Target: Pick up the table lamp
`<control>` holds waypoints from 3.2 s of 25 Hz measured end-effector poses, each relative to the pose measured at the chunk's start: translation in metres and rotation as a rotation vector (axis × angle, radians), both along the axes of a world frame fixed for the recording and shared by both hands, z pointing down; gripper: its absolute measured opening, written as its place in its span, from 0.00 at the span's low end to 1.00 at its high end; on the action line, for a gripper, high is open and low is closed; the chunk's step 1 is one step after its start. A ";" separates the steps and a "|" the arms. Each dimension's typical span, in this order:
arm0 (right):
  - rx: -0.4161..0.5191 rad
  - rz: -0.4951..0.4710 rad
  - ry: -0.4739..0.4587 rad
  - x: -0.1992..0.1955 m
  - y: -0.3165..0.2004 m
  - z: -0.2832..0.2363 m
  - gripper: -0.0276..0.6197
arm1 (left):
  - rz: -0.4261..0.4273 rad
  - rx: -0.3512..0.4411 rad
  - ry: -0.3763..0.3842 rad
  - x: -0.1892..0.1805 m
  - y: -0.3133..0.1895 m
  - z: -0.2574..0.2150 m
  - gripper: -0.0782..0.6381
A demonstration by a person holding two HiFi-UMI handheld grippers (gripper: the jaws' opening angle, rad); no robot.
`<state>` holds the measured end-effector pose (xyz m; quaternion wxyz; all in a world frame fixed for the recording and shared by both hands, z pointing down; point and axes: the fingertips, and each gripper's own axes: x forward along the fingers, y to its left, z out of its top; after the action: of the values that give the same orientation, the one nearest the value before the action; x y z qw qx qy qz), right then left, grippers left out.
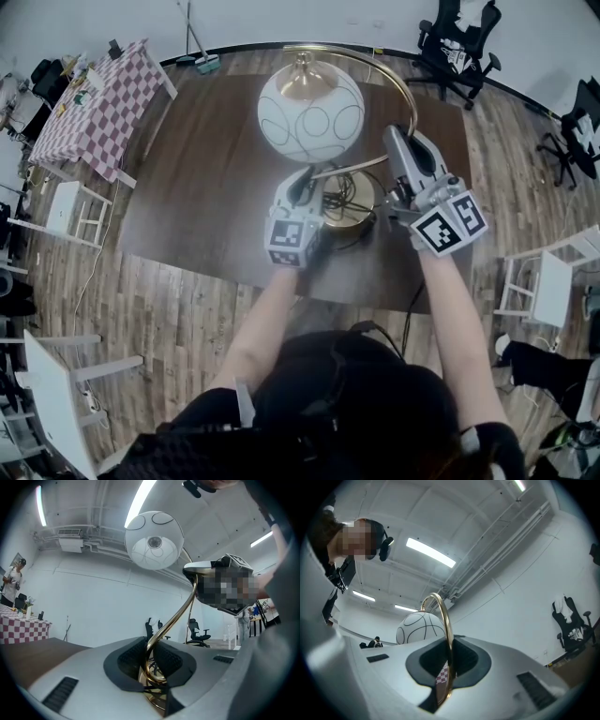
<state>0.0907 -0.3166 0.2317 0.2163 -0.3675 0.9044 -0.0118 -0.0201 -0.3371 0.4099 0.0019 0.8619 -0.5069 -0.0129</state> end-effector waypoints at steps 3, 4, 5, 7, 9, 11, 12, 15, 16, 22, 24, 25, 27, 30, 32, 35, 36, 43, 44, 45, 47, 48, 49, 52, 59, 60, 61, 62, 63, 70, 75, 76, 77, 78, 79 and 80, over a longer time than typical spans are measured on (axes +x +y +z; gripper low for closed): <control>0.003 -0.001 -0.001 0.000 0.001 -0.003 0.06 | 0.002 0.004 -0.003 0.000 -0.001 -0.003 0.19; 0.004 -0.001 -0.002 0.000 0.001 -0.004 0.06 | 0.002 0.005 -0.004 0.000 0.000 -0.005 0.19; 0.005 -0.001 -0.002 0.000 0.002 -0.006 0.06 | 0.002 0.006 -0.005 0.000 -0.001 -0.006 0.19; 0.008 0.000 -0.003 -0.001 0.001 -0.010 0.06 | 0.002 0.009 -0.003 -0.001 -0.002 -0.010 0.19; 0.012 0.000 -0.003 -0.002 0.001 -0.013 0.06 | 0.002 0.014 -0.002 -0.001 -0.003 -0.013 0.19; 0.018 -0.002 -0.002 -0.003 0.001 -0.016 0.05 | 0.002 0.019 -0.006 -0.001 -0.003 -0.015 0.19; 0.019 -0.002 -0.002 -0.003 0.001 -0.016 0.05 | 0.003 0.021 -0.008 -0.001 -0.003 -0.015 0.19; 0.024 -0.002 -0.004 -0.003 0.002 -0.017 0.05 | 0.004 0.020 -0.008 0.000 -0.002 -0.014 0.19; 0.025 -0.003 -0.003 -0.003 0.003 -0.017 0.05 | 0.004 0.020 -0.005 0.001 -0.001 -0.015 0.19; 0.034 -0.006 0.000 -0.005 0.005 -0.024 0.05 | 0.002 0.027 -0.003 -0.001 -0.001 -0.022 0.19; 0.040 -0.005 -0.001 -0.005 0.006 -0.026 0.05 | 0.001 0.033 -0.005 -0.002 -0.001 -0.024 0.19; 0.043 -0.005 -0.001 -0.005 0.006 -0.027 0.05 | 0.000 0.035 -0.006 -0.002 -0.001 -0.025 0.19; 0.046 -0.004 -0.003 -0.006 0.007 -0.027 0.05 | 0.000 0.036 -0.007 -0.003 -0.001 -0.025 0.19; 0.049 -0.006 -0.003 -0.008 0.007 -0.029 0.05 | -0.003 0.033 -0.009 -0.004 -0.001 -0.025 0.19; 0.053 -0.007 0.000 -0.009 0.007 -0.030 0.05 | -0.005 0.033 -0.008 -0.004 -0.002 -0.026 0.19; 0.058 -0.009 0.000 -0.011 0.009 -0.032 0.05 | -0.007 0.038 -0.006 -0.004 -0.001 -0.028 0.19; 0.060 -0.009 0.000 -0.011 0.009 -0.032 0.05 | -0.008 0.041 -0.007 -0.005 -0.001 -0.028 0.19; 0.064 -0.015 0.003 -0.013 0.013 -0.033 0.05 | -0.017 0.044 -0.012 -0.008 0.001 -0.029 0.19; 0.064 -0.016 0.003 -0.014 0.013 -0.033 0.05 | -0.017 0.044 -0.012 -0.009 0.001 -0.030 0.19; 0.064 -0.017 0.003 -0.015 0.013 -0.033 0.05 | -0.017 0.043 -0.011 -0.009 0.002 -0.030 0.19; 0.065 -0.020 0.003 -0.016 0.014 -0.033 0.05 | -0.018 0.041 -0.011 -0.010 0.002 -0.029 0.19; 0.065 -0.021 0.004 -0.017 0.014 -0.033 0.05 | -0.018 0.040 -0.012 -0.010 0.002 -0.028 0.19; 0.066 -0.022 0.005 -0.018 0.014 -0.033 0.05 | -0.018 0.040 -0.012 -0.011 0.003 -0.028 0.19; 0.068 -0.026 0.007 -0.020 0.015 -0.033 0.05 | -0.021 0.041 -0.013 -0.012 0.003 -0.028 0.19; 0.074 -0.029 0.007 -0.021 0.017 -0.035 0.05 | -0.027 0.042 -0.013 -0.013 0.003 -0.029 0.19; 0.075 -0.030 0.007 -0.022 0.017 -0.035 0.05 | -0.027 0.042 -0.013 -0.013 0.004 -0.029 0.19; 0.076 -0.031 0.007 -0.022 0.017 -0.036 0.05 | -0.028 0.042 -0.013 -0.014 0.004 -0.029 0.19; 0.076 -0.032 0.007 -0.022 0.018 -0.036 0.05 | -0.029 0.043 -0.012 -0.014 0.004 -0.030 0.19; 0.077 -0.032 0.007 -0.023 0.018 -0.037 0.05 | -0.029 0.044 -0.011 -0.014 0.004 -0.030 0.19; 0.081 -0.038 0.012 -0.025 0.019 -0.037 0.05 | -0.029 0.042 -0.013 -0.015 0.004 -0.029 0.19; 0.082 -0.036 0.014 -0.026 0.021 -0.037 0.05 | -0.030 0.041 -0.018 -0.017 0.006 -0.028 0.19; 0.081 -0.036 0.014 -0.027 0.021 -0.037 0.05 | -0.030 0.041 -0.018 -0.018 0.006 -0.028 0.19; 0.080 -0.036 0.013 -0.028 0.021 -0.037 0.05 | -0.030 0.040 -0.018 -0.018 0.006 -0.028 0.19; 0.080 -0.036 0.013 -0.028 0.021 -0.037 0.05 | -0.030 0.040 -0.018 -0.018 0.006 -0.028 0.19; 0.080 -0.036 0.012 -0.028 0.020 -0.038 0.05 | -0.030 0.039 -0.018 -0.018 0.006 -0.028 0.19; 0.080 -0.036 0.011 -0.028 0.019 -0.038 0.05 | -0.030 0.037 -0.018 -0.017 0.005 -0.028 0.19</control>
<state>0.0630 -0.2973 0.1933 0.2256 -0.3422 0.9119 0.0226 -0.0373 -0.3323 0.3818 -0.0189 0.8542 -0.5194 -0.0144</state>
